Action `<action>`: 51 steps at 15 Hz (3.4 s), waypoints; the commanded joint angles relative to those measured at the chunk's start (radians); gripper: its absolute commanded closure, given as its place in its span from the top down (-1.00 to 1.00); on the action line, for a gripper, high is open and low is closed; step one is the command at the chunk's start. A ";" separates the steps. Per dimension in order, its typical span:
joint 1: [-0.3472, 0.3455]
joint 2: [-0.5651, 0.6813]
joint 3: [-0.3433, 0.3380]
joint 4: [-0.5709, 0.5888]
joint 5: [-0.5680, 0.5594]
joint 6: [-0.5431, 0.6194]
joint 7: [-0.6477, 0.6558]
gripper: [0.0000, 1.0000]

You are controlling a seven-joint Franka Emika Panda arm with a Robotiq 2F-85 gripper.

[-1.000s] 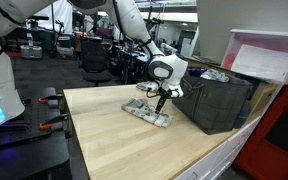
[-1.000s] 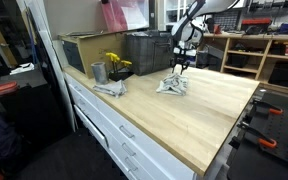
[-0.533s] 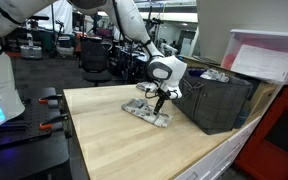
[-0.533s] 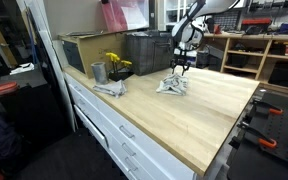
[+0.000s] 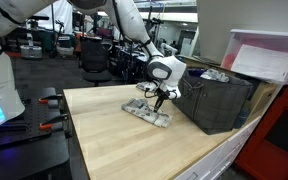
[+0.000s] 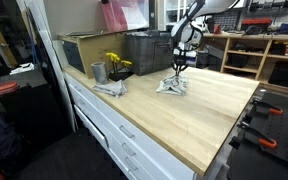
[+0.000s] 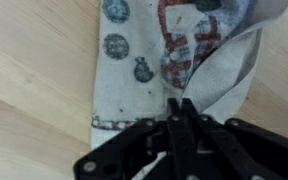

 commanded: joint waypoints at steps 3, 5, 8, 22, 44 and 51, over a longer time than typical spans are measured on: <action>0.010 -0.033 -0.010 -0.029 0.005 -0.001 0.035 -0.99; 0.026 -0.031 -0.025 -0.021 -0.004 0.017 0.074 -0.99; 0.050 -0.023 -0.044 0.017 -0.019 0.035 0.123 -0.99; 0.153 0.017 -0.090 0.161 -0.108 0.028 0.316 -0.99; 0.235 -0.043 -0.200 -0.032 -0.344 -0.069 0.533 1.00; 0.237 0.012 -0.190 0.010 -0.351 -0.055 0.578 -0.33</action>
